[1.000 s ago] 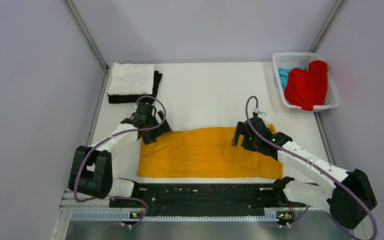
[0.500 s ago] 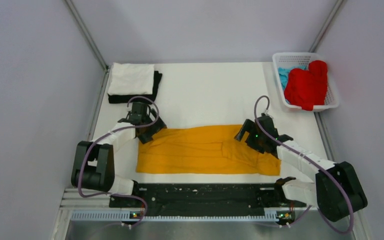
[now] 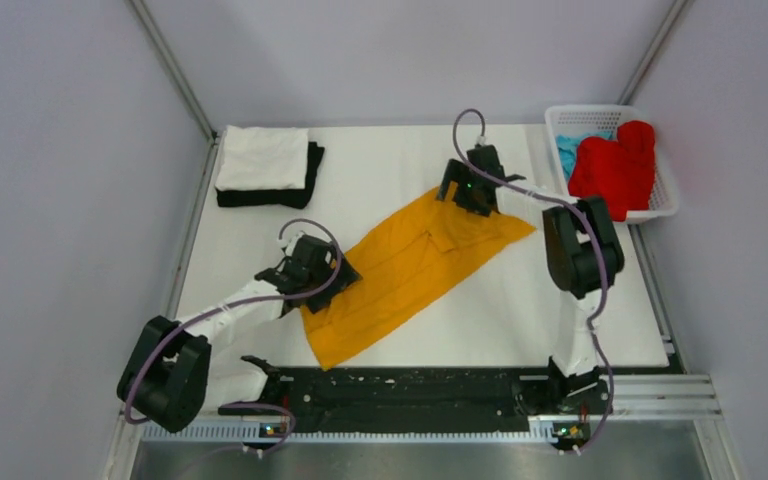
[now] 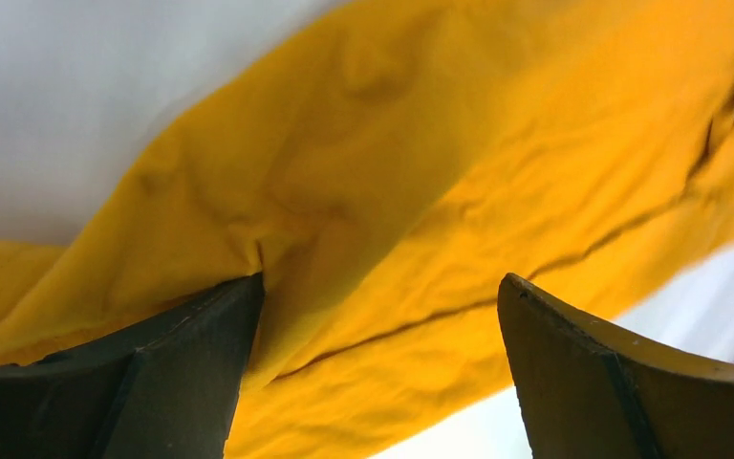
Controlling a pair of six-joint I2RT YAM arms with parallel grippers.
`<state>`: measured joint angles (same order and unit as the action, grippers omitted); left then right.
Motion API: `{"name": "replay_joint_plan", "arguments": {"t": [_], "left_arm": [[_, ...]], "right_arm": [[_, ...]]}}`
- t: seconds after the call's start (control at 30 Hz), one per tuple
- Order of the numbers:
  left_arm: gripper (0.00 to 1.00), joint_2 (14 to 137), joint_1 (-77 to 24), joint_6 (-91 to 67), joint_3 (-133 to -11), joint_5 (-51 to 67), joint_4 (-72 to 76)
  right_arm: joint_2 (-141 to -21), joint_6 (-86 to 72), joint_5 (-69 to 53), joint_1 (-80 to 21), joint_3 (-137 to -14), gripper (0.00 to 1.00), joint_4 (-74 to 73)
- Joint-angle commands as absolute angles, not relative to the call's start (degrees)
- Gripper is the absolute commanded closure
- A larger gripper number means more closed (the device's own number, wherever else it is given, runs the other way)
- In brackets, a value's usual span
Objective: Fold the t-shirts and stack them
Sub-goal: Rotate the tshirt 90 degrees
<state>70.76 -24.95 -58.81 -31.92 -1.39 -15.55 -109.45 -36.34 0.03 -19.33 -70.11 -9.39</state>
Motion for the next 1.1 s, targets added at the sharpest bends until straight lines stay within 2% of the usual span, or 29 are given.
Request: {"name": "replay_joint_plan", "arguments": {"t": [0.0, 0.13, 0.3, 0.37, 0.53, 0.67, 0.83, 0.97, 1.07], "left_arm": [[0.01, 69.6, -33.7, -74.7, -26.8, -3.3, -15.1], [0.01, 68.8, -42.2, -84.0, -24.7, -5.9, -12.4], [0.01, 71.1, -55.0, -85.8, -28.3, -9.8, -9.8], [0.01, 74.6, -57.4, -85.5, -29.8, -9.9, -9.0], [0.01, 82.0, -60.3, -84.4, -33.0, -8.1, -5.7], [0.01, 81.7, -62.0, -81.0, -37.4, -11.5, -8.2], [0.01, 75.9, -64.4, -75.7, -43.3, -18.0, -17.7], [0.01, 68.0, -64.8, -74.3, -44.4, -26.4, -30.8], [0.01, 62.6, -64.7, -74.9, -42.6, -33.9, -42.0]], "right_arm": [[-126.7, -29.3, -5.0, -18.9, -89.0, 0.02, -13.5], [-140.4, -28.2, -13.7, -19.6, -109.7, 0.03, -18.4], [-156.2, -28.2, -17.6, -22.5, -138.1, 0.03, -23.5], [-159.9, -29.3, -18.0, -23.1, -144.1, 0.03, -20.7], [-160.1, -31.1, -18.5, -23.9, -141.1, 0.03, -7.5], [-159.7, -28.6, -16.2, -23.8, -145.6, 0.01, -7.2], [-150.6, -23.6, -14.8, -24.0, -144.2, 0.01, -12.0], [-137.0, -19.1, -6.8, -24.7, -133.3, 0.01, -18.7], [-123.1, -17.6, 0.6, -26.2, -115.5, 0.01, -20.2]]}}
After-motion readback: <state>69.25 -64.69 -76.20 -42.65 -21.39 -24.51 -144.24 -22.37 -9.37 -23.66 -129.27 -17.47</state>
